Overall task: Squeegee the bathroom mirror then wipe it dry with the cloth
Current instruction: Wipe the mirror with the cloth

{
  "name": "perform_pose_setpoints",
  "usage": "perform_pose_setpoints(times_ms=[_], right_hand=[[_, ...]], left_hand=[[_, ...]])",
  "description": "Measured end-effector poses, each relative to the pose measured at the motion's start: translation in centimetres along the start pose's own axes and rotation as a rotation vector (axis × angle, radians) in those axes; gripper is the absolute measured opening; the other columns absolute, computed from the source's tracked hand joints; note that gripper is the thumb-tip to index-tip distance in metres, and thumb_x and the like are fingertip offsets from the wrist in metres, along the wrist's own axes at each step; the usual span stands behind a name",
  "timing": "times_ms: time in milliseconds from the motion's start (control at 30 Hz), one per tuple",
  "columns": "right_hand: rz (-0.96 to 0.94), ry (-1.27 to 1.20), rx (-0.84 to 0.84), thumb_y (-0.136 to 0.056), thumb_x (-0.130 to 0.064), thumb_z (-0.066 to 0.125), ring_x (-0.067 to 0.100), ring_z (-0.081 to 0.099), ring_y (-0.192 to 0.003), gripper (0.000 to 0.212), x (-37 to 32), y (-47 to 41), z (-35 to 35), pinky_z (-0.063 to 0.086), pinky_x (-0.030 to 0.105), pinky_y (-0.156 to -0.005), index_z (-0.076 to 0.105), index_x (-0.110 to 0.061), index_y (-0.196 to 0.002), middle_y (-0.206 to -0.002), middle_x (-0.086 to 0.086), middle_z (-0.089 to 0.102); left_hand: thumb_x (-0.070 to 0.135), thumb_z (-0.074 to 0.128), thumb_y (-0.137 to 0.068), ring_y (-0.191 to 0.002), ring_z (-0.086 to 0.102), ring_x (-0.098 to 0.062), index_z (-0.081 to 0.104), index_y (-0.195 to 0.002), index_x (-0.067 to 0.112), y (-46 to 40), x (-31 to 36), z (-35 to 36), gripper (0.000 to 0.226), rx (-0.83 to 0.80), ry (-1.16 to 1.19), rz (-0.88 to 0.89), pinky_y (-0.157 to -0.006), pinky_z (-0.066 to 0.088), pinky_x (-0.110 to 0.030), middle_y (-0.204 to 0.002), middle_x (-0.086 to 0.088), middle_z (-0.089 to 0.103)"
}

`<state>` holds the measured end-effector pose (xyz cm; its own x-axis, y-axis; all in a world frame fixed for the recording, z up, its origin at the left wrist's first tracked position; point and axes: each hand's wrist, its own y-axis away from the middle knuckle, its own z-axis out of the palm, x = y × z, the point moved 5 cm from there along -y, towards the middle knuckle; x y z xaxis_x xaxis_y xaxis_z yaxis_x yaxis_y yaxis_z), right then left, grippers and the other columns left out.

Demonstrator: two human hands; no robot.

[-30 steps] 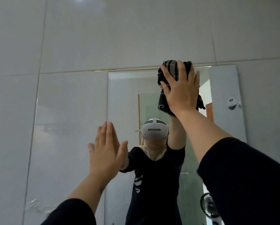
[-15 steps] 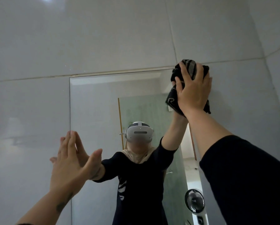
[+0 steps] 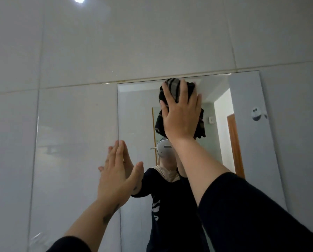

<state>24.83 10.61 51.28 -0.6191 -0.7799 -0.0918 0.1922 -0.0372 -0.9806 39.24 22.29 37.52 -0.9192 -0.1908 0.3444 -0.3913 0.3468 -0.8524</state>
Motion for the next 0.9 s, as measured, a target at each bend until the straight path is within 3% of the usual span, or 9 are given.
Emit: perform_pose_setpoints(times_ms=[233, 367, 500, 667, 900], right_hand=[[-0.348, -0.090, -0.142, -0.096, -0.041, 0.048, 0.040, 0.026, -0.140, 0.047, -10.6, 4.2, 2.2, 0.021, 0.055, -0.113, 0.040, -0.037, -0.142, -0.151, 0.010, 0.035], [-0.398, -0.116, -0.164, -0.096, -0.041, 0.047, 0.039, 0.027, -0.140, 0.047, -10.8, 7.2, 1.9, 0.020, 0.054, -0.114, 0.038, -0.037, -0.142, -0.151, 0.009, 0.035], [-0.469, -0.068, -0.178, -0.096, -0.045, 0.044, 0.039, 0.030, -0.138, 0.046, -8.1, 8.5, 0.9, 0.023, 0.055, -0.112, 0.038, -0.040, -0.141, -0.149, 0.009, 0.038], [-0.401, -0.016, -0.182, -0.096, -0.045, 0.045, 0.041, 0.030, -0.138, 0.046, -2.5, 8.0, -0.7, 0.027, 0.058, -0.110, 0.037, -0.043, -0.141, -0.149, 0.011, 0.038], [-0.164, 0.089, -0.167, -0.098, -0.044, 0.041, 0.044, 0.033, -0.135, 0.045, 8.2, 7.0, -3.3, 0.022, 0.058, -0.112, 0.034, -0.043, -0.142, -0.150, 0.014, 0.034]], left_hand=[[0.050, 0.030, -0.090, -0.140, -0.014, 0.001, -0.009, -0.149, 0.025, 1.7, -2.3, -1.5, 0.075, 0.128, -0.030, -0.029, -0.120, 0.007, -0.047, -0.156, 0.016, -0.006], [0.051, 0.027, -0.092, -0.140, -0.016, 0.001, -0.009, -0.149, 0.026, 4.0, -3.6, -0.1, 0.072, 0.056, -0.035, -0.084, -0.120, 0.007, -0.046, -0.157, 0.015, -0.010], [0.051, 0.028, -0.092, -0.142, -0.022, -0.005, -0.016, -0.147, 0.030, 5.1, -2.9, 1.4, 0.074, -0.023, -0.084, -0.045, -0.119, 0.006, -0.048, -0.149, 0.022, -0.024], [0.053, 0.031, -0.095, -0.140, -0.026, -0.009, -0.030, -0.140, 0.030, 5.3, -2.5, 1.8, 0.079, -0.081, -0.190, -0.058, -0.115, 0.009, -0.052, -0.144, 0.019, -0.035], [0.050, 0.036, -0.095, -0.143, -0.024, -0.012, -0.022, -0.146, 0.027, 5.0, -2.9, 2.0, 0.080, -0.123, -0.165, -0.082, -0.118, 0.010, -0.052, -0.156, 0.012, -0.025]])
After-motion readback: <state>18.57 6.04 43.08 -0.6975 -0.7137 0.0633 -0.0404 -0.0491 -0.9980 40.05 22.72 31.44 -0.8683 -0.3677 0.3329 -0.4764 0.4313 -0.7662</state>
